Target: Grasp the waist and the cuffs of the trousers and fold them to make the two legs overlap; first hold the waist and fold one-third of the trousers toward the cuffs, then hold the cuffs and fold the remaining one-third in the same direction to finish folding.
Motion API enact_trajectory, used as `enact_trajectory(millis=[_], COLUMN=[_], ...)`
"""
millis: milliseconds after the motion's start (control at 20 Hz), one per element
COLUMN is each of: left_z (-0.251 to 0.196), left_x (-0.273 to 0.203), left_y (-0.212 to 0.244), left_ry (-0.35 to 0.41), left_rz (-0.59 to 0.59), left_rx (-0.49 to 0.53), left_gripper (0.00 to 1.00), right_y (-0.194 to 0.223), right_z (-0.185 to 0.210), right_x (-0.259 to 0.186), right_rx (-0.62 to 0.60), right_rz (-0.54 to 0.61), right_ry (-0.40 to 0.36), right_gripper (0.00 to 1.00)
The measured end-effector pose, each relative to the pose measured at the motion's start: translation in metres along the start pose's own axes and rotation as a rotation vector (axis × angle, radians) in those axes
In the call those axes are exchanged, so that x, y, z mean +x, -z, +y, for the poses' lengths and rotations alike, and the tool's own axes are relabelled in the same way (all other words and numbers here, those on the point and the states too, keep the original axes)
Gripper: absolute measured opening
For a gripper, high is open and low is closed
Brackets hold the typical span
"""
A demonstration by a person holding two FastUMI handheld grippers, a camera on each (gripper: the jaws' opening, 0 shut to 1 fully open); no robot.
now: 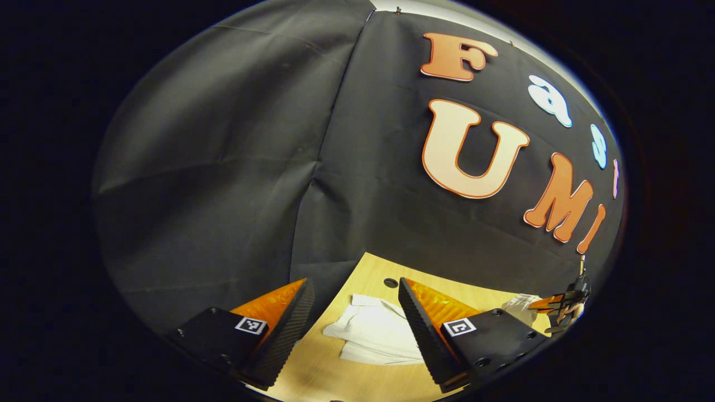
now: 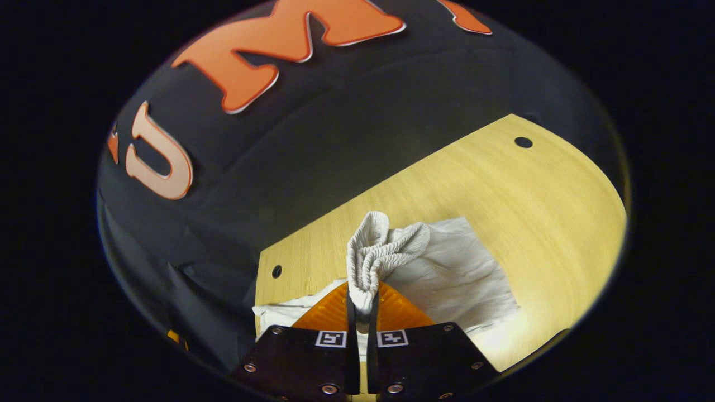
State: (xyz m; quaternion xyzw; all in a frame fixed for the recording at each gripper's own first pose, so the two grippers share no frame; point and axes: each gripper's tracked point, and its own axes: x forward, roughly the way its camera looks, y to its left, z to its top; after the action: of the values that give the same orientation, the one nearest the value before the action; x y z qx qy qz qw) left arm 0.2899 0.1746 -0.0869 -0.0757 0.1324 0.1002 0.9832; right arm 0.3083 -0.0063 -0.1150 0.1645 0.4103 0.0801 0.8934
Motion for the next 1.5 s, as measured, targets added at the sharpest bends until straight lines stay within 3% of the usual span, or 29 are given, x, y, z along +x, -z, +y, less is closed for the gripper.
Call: enact_trajectory(millis=[50, 100, 350, 400, 550, 650, 700, 850, 900, 1000, 1250, 1500], left_z=[0.005, 0.010, 0.021, 0.024, 0.027, 0.025, 0.025, 0.018, 0.014, 0.008, -0.009, -0.032], left_x=[0.000, -0.001, 0.002, 0.001, 0.001, 0.002, 0.002, 0.002, 0.001, 0.001, -0.002, 0.003], left_y=[0.000, 0.001, 0.007, 0.008, 0.009, 0.010, 0.012, 0.016, 0.015, 0.018, 0.039, 0.085], left_ry=[-0.002, -0.004, -0.010, -0.012, -0.010, -0.002, 0.003, 0.021, 0.027, 0.035, 0.059, 0.074], left_rz=[0.004, 0.007, 0.033, 0.035, 0.040, 0.049, 0.054, 0.062, 0.065, 0.075, 0.137, 0.252], left_rx=[0.000, -0.004, -0.022, -0.020, -0.025, -0.036, -0.039, -0.036, -0.038, -0.046, -0.128, -0.313], left_gripper=[0.95, 0.99, 0.95, 0.99, 0.99, 0.99, 0.99, 0.99, 0.99, 0.99, 0.98, 1.00], right_y=[-0.001, 0.000, -0.006, -0.007, -0.010, -0.008, -0.008, -0.009, -0.007, -0.008, -0.029, -0.042], right_z=[-0.001, 0.000, -0.004, -0.004, -0.004, -0.004, -0.003, 0.005, 0.009, 0.008, 0.002, -0.030], right_x=[-0.001, -0.001, -0.009, -0.010, -0.011, -0.011, -0.009, -0.024, -0.027, -0.031, -0.070, -0.101], right_rx=[-0.019, -0.036, -0.109, -0.126, -0.150, -0.162, -0.160, -0.150, -0.156, -0.177, -0.156, -0.142], right_rz=[0.021, 0.039, 0.126, 0.129, 0.142, 0.154, 0.168, 0.191, 0.182, 0.162, 0.073, 0.025], right_ry=[0.005, 0.007, 0.067, 0.075, 0.071, 0.049, 0.033, -0.038, -0.047, -0.043, -0.078, -0.080], right_gripper=[0.06, 0.06, 0.07, 0.09, 0.11, 0.18, 0.16, 0.56, 0.80, 0.97, 0.99, 0.98])
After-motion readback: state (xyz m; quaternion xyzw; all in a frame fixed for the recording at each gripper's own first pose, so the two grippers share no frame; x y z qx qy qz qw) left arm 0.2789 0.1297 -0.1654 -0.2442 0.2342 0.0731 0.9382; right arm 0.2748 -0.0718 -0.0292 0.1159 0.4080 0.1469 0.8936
